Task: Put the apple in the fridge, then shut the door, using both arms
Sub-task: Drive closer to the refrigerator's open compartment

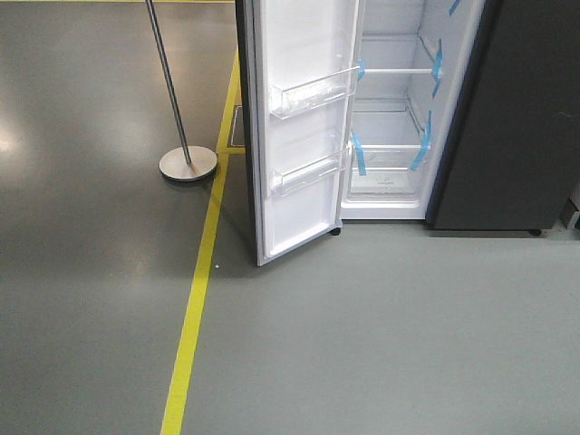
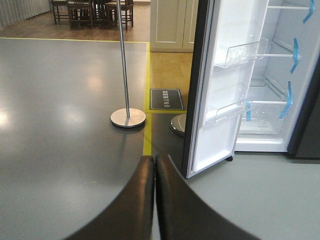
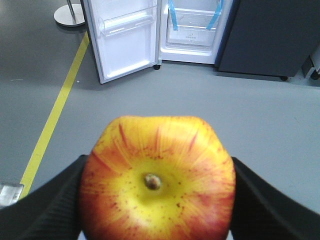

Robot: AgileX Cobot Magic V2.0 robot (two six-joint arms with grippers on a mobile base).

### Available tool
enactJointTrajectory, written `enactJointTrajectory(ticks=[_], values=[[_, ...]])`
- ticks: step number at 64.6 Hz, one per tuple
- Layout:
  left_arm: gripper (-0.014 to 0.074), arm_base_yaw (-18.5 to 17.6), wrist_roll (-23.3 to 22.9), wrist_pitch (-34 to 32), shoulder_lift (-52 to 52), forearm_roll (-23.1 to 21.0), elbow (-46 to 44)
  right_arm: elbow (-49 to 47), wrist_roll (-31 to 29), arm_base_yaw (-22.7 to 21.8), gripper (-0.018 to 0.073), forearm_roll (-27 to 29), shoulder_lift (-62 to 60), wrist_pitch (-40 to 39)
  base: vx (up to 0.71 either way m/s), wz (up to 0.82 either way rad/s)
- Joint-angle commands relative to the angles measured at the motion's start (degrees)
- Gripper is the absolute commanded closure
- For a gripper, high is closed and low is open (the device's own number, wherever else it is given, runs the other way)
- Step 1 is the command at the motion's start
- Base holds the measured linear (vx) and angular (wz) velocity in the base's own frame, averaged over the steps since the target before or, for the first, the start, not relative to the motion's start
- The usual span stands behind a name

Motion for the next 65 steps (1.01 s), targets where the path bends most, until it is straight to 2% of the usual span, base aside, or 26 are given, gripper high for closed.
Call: enactJointTrajectory(ticks=[1,65], values=[[0.0601,-0.31,-0.34,-3.69,-0.81,0.17,1.21,-1.61,-0.12,-0.14,0.0372,-0.01,0.37,-4.04,0.08,0.0],[0.0601,-0.31,-0.34,-3.69,-0.81,0.17,1.21,-1.61,-0.12,-0.14,0.0372,-0.01,0.37,-4.04,0.08,-0.02]])
